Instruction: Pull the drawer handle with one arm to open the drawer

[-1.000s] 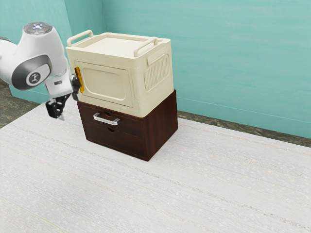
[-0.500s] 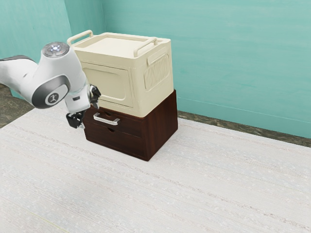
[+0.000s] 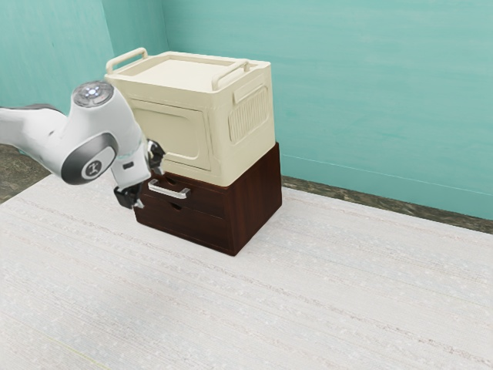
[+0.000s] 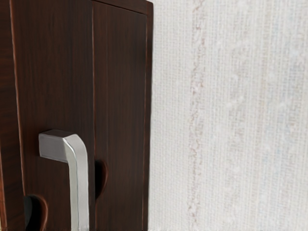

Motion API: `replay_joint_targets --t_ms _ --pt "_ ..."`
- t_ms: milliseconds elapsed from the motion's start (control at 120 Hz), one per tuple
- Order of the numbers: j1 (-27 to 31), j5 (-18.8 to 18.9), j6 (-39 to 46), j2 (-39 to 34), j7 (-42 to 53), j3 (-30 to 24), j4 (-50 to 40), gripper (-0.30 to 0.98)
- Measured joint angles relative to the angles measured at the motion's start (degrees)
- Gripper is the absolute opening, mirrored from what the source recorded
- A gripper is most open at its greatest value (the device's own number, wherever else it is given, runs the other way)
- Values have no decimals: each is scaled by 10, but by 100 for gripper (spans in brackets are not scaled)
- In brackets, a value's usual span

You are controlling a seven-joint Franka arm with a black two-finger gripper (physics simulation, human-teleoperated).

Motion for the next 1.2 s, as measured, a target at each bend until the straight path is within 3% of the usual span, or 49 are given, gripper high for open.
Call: replay_joint_targets --t_ms 1200 --pt "31 -58 56 123 9 -8 47 69"
